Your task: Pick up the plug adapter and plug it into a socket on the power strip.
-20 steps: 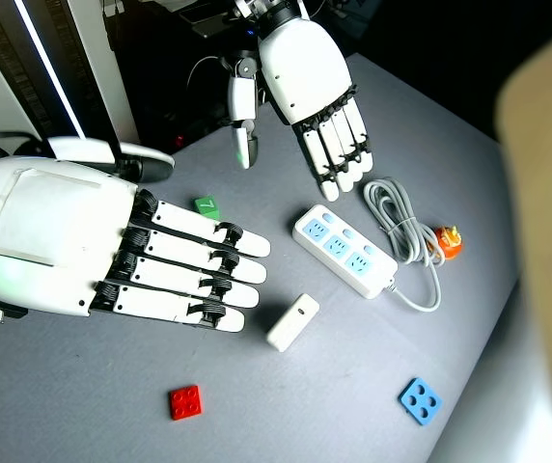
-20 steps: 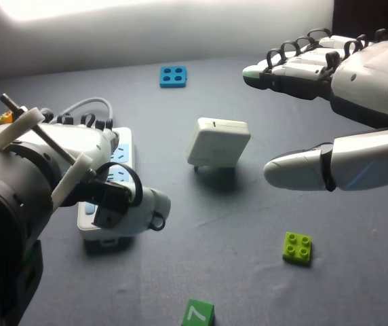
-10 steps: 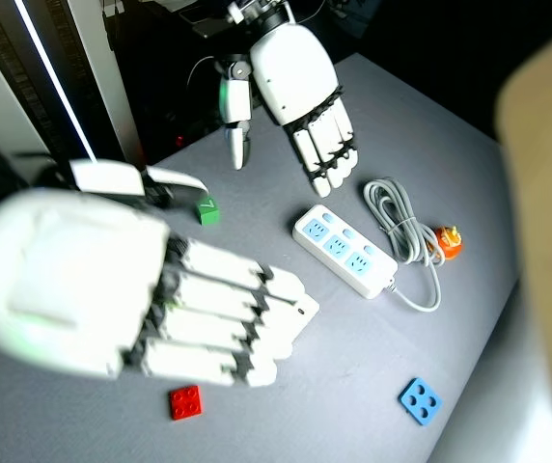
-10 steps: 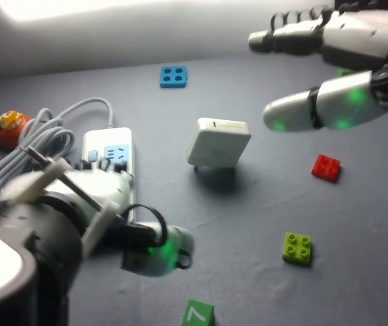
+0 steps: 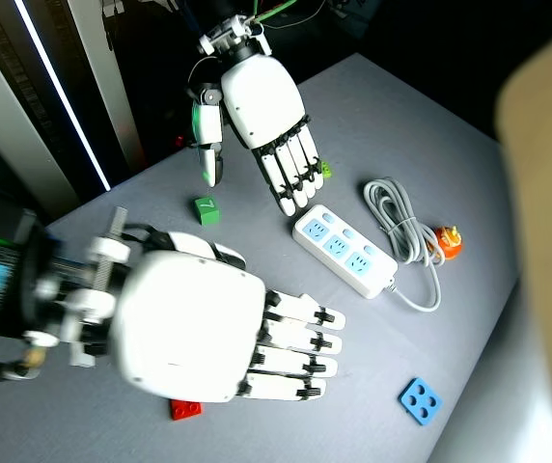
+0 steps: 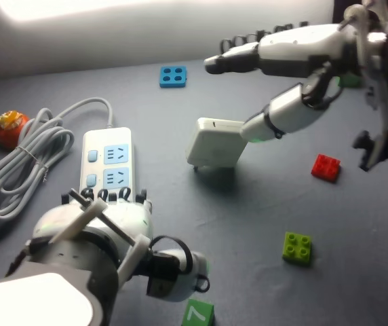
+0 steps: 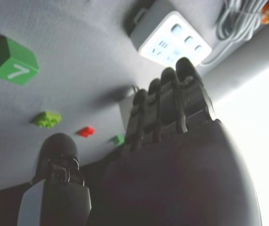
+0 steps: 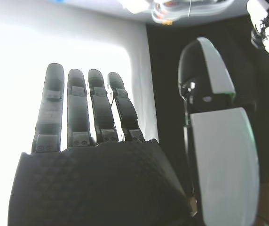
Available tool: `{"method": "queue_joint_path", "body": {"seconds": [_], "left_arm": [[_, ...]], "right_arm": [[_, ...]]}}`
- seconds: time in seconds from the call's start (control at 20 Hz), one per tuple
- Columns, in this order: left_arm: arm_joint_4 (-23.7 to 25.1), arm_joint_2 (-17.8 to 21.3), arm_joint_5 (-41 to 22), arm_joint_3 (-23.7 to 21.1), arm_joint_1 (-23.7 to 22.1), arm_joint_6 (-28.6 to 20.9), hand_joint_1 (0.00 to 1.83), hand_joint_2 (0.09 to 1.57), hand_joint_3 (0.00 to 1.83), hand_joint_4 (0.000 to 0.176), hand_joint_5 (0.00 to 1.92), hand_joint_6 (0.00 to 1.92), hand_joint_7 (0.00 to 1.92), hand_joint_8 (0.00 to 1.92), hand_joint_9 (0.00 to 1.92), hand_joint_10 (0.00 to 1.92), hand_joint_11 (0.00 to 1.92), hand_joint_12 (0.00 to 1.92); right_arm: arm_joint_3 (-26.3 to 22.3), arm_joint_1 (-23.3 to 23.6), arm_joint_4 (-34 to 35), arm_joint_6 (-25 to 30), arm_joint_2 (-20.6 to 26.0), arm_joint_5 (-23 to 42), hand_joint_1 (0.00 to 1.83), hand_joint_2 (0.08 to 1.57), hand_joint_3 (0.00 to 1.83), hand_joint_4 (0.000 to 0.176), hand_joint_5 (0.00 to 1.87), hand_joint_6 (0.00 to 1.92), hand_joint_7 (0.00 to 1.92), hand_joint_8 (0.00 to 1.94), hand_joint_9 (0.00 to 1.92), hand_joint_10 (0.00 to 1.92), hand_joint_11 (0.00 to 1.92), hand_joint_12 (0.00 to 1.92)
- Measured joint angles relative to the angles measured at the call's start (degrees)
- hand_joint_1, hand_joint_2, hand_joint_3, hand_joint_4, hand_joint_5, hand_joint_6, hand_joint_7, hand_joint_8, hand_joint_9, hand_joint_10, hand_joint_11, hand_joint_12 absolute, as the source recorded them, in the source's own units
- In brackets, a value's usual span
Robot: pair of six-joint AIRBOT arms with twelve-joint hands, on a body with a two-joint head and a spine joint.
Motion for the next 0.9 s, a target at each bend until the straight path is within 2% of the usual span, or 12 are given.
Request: {"method": "queue_joint_path", "body": {"seconds": [0.2,0.3,0.45,0.5,0.8,0.9], "left_arm": [[2.4,-1.1,-1.3,1.9,2.3,-0.7,0.13,1.24,0.00,0.000,0.05,0.00,0.06,0.00,0.07,0.00,0.00,0.19],[2.6,-1.1,-2.1,3.2,3.7,-1.2,0.11,1.23,0.00,0.000,0.04,0.00,0.05,0.00,0.06,0.00,0.00,0.18],[2.6,-1.1,-2.6,4.5,4.5,-1.9,0.13,1.22,0.00,0.000,0.03,0.00,0.04,0.00,0.05,0.00,0.00,0.18],[2.8,-1.6,-2.6,5.2,4.5,-1.9,0.14,1.21,0.00,0.000,0.04,0.00,0.05,0.00,0.06,0.00,0.00,0.19],[4.0,-3.1,-4.3,7.2,5.1,-1.9,0.14,1.21,0.00,0.000,0.04,0.00,0.04,0.00,0.04,0.00,0.00,0.14],[4.0,-3.1,-4.6,7.2,5.6,-1.9,0.12,1.21,0.00,0.000,0.05,0.00,0.04,0.00,0.05,0.00,0.00,0.18]], "right_arm": [[4.4,0.3,0.0,2.8,-4.2,-3.0,0.99,1.10,0.00,0.000,0.16,0.00,0.12,0.00,0.12,0.00,0.00,0.54],[5.4,0.3,0.0,2.9,-5.6,-4.5,0.96,1.12,0.01,0.000,0.12,0.00,0.08,0.00,0.08,0.00,0.00,0.41],[6.7,0.2,0.0,4.0,-7.1,-4.5,0.91,1.13,0.00,0.000,0.11,0.00,0.08,0.00,0.08,0.00,0.00,0.42],[7.0,-0.2,0.0,4.2,-7.8,-4.1,0.90,1.14,0.00,0.000,0.10,0.00,0.06,0.00,0.07,0.00,0.00,0.37],[8.7,-2.0,-0.1,5.6,-10.1,-3.6,0.97,1.12,0.00,0.000,0.13,0.00,0.10,0.00,0.10,0.00,0.00,0.45],[9.8,-2.6,-0.1,5.6,-11.0,-2.5,0.91,1.15,0.00,0.000,0.11,0.00,0.08,0.00,0.07,0.00,0.00,0.45]]}}
